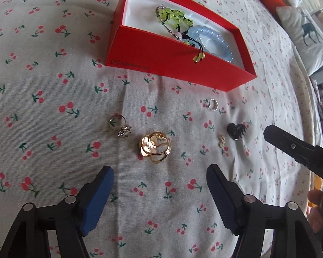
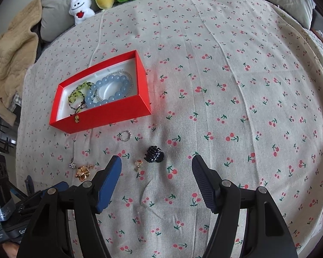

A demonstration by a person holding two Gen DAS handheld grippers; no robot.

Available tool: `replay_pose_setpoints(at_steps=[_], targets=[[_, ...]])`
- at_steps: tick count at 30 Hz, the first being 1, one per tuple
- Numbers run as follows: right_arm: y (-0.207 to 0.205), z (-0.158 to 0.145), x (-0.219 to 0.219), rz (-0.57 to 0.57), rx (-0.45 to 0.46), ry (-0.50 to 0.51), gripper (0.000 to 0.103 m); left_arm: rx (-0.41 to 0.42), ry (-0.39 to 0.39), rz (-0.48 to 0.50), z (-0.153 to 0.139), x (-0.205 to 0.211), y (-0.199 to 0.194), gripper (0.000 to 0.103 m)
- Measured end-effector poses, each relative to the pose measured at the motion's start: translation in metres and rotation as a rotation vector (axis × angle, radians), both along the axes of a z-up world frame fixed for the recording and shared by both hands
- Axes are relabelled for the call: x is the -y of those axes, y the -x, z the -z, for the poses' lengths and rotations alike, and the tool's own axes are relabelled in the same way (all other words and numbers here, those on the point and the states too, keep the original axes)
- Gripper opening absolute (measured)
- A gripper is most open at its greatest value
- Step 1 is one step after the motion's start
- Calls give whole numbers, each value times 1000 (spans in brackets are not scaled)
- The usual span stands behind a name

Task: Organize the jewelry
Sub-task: 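Grasp the gold flower ring with the left gripper while the right gripper grasps the black hair clip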

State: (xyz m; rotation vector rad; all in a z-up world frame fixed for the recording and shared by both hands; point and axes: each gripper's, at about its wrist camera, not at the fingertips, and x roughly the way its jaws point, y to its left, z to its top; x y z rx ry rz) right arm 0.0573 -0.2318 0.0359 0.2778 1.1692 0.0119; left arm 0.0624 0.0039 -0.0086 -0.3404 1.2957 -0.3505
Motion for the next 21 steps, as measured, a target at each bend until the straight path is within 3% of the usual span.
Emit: replay_pose_setpoints(at_steps=[3,12,14,15,21], targets=[[0,0,3,4,0,-2,71,-2,-17,-12,5,5,-3,59],[2,3,12,18,-14,-6,71,27,-61,-60,9,12,-10,48],[2,5,13,20,-24,-11,71,40,-78,-69,10,13,-11,39],[1,7,13,22,-28,-16,71,45,-86,-76,10,14,-11,29],[0,17,16,42,-61,-52,71,70,-84,-79,6,14,-10,28]])
